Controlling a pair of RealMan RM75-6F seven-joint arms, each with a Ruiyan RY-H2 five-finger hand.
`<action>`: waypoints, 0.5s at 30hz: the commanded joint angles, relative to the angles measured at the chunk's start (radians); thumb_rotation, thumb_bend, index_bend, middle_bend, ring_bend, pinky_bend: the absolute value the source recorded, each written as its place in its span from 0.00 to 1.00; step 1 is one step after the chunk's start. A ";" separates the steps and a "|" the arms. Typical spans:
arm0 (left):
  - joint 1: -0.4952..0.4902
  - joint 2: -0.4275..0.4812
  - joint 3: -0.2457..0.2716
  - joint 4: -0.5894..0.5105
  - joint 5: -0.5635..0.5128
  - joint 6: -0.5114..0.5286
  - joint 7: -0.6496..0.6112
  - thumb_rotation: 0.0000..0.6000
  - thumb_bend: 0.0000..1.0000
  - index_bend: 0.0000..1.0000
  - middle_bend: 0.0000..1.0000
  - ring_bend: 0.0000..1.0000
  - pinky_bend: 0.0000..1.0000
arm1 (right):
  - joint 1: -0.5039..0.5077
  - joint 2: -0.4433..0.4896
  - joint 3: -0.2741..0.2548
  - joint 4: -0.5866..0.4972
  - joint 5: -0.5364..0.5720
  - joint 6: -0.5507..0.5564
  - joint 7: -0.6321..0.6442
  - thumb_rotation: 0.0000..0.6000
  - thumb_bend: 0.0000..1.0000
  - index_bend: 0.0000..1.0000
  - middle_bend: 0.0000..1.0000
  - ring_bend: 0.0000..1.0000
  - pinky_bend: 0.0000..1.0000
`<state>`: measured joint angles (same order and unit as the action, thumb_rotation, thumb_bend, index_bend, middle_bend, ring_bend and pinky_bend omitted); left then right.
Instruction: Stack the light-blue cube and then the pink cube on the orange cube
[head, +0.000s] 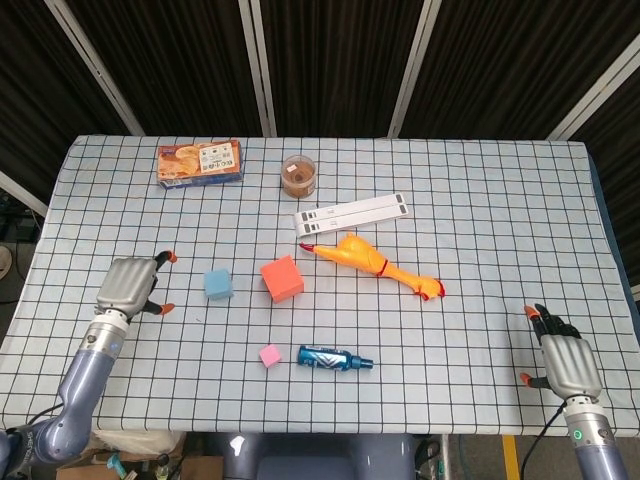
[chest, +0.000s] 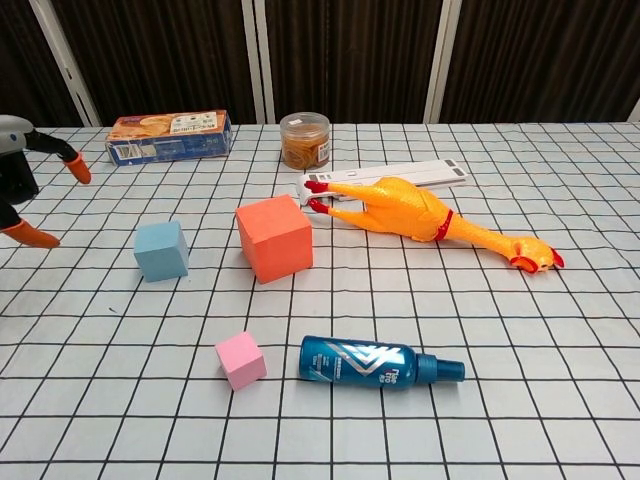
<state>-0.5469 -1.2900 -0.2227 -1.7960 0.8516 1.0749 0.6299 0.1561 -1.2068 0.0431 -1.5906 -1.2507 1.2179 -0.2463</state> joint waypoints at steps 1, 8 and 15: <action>-0.013 -0.042 0.007 0.017 -0.012 0.036 0.019 0.94 0.00 0.27 0.91 0.83 1.00 | 0.000 0.000 -0.003 0.002 0.000 -0.003 0.002 1.00 0.10 0.07 0.08 0.15 0.22; -0.014 -0.130 0.003 0.048 -0.058 0.113 0.016 0.94 0.00 0.27 0.92 0.83 1.00 | -0.005 0.006 -0.003 -0.001 -0.001 0.003 0.017 1.00 0.10 0.07 0.08 0.15 0.22; -0.013 -0.205 0.004 0.114 -0.118 0.148 0.004 0.94 0.00 0.28 0.92 0.84 1.00 | -0.009 0.017 -0.008 -0.004 -0.002 0.000 0.039 1.00 0.10 0.07 0.08 0.15 0.22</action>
<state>-0.5599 -1.4741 -0.2197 -1.7026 0.7464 1.2091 0.6360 0.1475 -1.1910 0.0361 -1.5945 -1.2519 1.2187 -0.2086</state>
